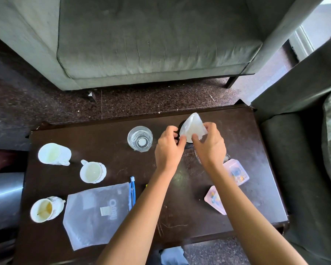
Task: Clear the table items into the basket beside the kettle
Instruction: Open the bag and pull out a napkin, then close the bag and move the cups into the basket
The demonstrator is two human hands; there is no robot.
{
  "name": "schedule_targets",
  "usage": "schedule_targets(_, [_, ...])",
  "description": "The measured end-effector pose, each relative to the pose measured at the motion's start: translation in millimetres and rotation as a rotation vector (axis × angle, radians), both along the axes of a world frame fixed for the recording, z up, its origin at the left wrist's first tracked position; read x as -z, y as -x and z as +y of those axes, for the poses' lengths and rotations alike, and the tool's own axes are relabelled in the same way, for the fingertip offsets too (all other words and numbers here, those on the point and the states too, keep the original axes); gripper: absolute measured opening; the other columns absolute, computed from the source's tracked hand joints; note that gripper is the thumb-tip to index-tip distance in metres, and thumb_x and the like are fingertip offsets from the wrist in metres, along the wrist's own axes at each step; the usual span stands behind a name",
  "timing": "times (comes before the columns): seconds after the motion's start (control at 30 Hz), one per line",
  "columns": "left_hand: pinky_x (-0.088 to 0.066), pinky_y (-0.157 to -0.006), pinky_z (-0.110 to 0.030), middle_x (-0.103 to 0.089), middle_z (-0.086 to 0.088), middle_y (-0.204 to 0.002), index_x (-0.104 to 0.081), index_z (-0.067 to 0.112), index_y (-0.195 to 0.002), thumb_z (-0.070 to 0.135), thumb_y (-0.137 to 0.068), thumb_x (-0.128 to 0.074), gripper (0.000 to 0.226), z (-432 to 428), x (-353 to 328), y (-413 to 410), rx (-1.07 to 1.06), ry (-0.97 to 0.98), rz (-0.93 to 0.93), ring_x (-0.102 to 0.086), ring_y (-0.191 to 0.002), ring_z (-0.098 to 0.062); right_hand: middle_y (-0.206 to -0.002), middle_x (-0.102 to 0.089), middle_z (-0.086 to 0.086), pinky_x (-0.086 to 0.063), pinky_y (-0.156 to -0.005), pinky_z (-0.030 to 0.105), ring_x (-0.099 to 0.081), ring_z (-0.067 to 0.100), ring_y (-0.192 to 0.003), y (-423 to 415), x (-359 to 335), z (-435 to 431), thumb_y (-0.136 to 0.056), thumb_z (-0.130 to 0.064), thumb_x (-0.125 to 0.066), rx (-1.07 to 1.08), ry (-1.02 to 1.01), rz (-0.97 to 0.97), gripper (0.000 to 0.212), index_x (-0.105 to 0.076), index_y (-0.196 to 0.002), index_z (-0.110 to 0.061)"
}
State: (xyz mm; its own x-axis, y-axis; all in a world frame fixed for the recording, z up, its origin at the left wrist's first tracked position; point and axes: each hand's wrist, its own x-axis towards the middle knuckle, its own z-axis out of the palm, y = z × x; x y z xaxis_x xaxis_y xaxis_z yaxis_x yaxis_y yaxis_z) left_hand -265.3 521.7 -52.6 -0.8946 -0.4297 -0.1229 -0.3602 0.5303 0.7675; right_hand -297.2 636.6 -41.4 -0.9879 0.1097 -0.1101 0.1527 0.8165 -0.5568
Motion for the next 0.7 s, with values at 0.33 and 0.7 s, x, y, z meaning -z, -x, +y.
schedule_targets(0.33, [-0.056, -0.068, -0.035, -0.066, 0.003, -0.095, -0.056, 0.019, -0.110, 0.028, -0.085, -0.061, 0.026, -14, -5, -94, -0.129, -0.125, -0.004, -0.063, -0.073, -0.008, -0.098, -0.060, -0.005, -0.052, -0.075, 0.042, -0.056, 0.015, -0.072, -93, -12, 12, -0.085, -0.016, -0.063, 0.127, 0.278, 0.007, 0.020, -0.054, -0.102, -0.023])
schedule_targets(0.7, [-0.049, -0.067, -0.028, -0.066, 0.001, -0.097, -0.055, 0.016, -0.108, 0.017, -0.087, -0.059, 0.021, -40, 24, -179, -0.214, -0.158, -0.194, -0.060, -0.075, -0.014, -0.099, -0.063, 0.005, -0.051, -0.071, 0.038, -0.060, 0.026, -0.076, -179, 44, -34, -0.080, -0.007, -0.066, -0.087, 0.173, -0.227, 0.020, -0.059, -0.098, -0.010])
